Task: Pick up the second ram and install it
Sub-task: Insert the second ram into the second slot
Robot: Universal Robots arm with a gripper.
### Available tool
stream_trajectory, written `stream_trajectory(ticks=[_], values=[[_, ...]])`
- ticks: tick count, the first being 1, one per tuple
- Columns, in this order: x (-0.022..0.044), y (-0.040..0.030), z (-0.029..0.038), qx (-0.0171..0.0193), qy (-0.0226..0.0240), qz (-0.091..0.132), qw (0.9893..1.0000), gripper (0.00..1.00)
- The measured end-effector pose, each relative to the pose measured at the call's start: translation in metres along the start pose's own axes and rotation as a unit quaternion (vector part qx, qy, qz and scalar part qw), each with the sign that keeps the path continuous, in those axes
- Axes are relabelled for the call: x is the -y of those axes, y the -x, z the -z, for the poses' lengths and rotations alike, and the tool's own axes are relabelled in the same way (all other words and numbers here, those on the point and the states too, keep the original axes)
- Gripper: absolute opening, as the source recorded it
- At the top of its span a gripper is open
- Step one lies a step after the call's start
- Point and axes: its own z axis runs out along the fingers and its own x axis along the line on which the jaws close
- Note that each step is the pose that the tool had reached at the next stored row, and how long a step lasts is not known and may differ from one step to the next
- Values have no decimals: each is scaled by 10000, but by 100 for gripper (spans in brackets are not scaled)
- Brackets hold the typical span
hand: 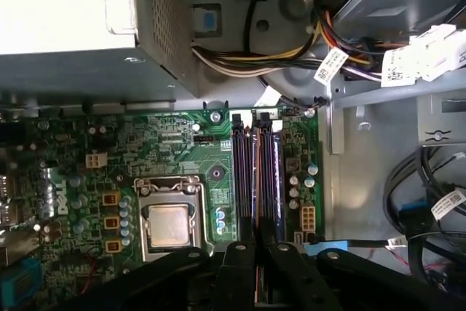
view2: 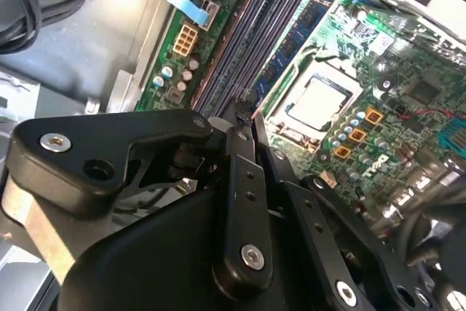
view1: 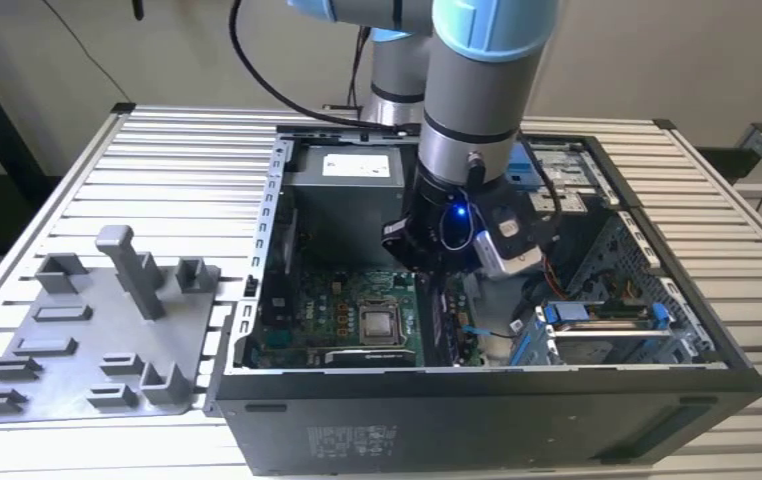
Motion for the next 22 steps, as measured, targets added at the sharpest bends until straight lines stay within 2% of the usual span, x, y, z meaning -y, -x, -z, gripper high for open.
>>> stream_trajectory(ticks=[8, 14, 22], values=[[3, -8, -146, 0, 0, 0, 10000, 14], [11, -64, -250, 3, 0, 0, 10000, 14], [46, -57, -267, 3, 0, 1, 10000, 14]])
